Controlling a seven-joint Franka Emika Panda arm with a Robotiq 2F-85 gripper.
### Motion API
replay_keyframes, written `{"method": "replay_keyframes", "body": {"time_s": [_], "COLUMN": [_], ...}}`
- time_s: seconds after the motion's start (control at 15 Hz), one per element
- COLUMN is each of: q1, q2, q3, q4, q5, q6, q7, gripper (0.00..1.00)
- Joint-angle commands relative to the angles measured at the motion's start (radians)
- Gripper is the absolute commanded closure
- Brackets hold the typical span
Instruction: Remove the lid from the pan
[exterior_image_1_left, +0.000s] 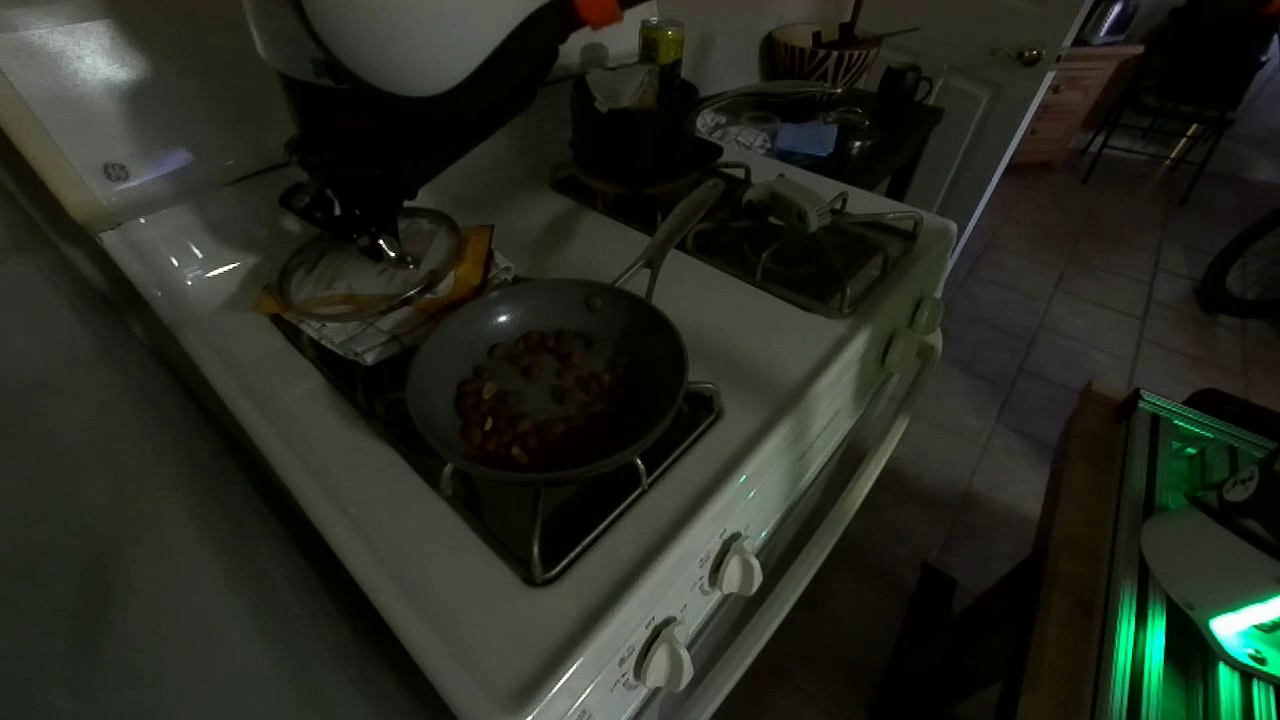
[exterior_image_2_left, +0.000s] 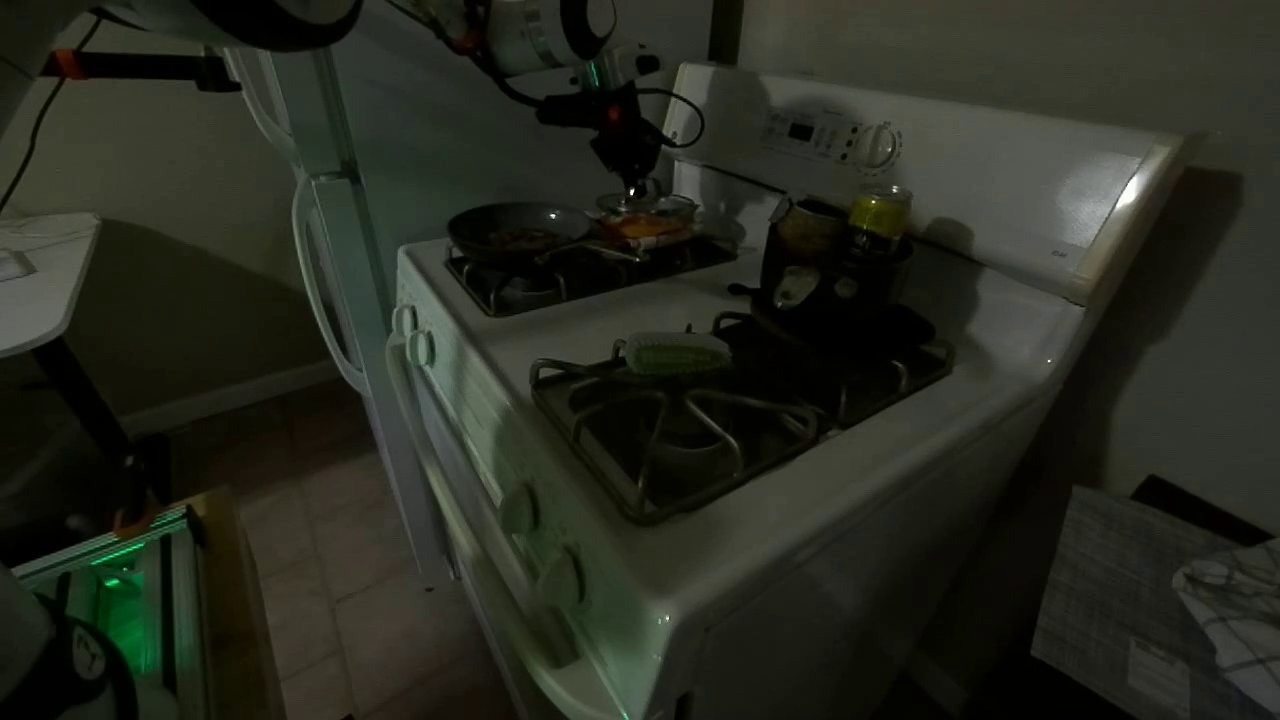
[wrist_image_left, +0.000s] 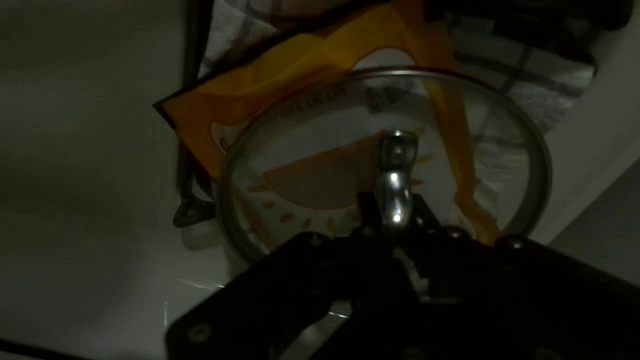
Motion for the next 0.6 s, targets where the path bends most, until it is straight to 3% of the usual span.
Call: {"method": "replay_keyframes", "body": {"time_s": [0.0,0.33,0.53], "q1": [0.009,-0.018,-0.039], "q2": [-0.008,-0.115,-0.213], "q3": [-0.021,-0.004,0.016], "q4": [0.001,-0.066,-0.124], "q5": [-0.01,0.014,0.036], "q6": [-0.068,-0.044,-0.025], "q7": [0.035,0.017,-0.024], "gripper": [0.56,0.18,0.01]}}
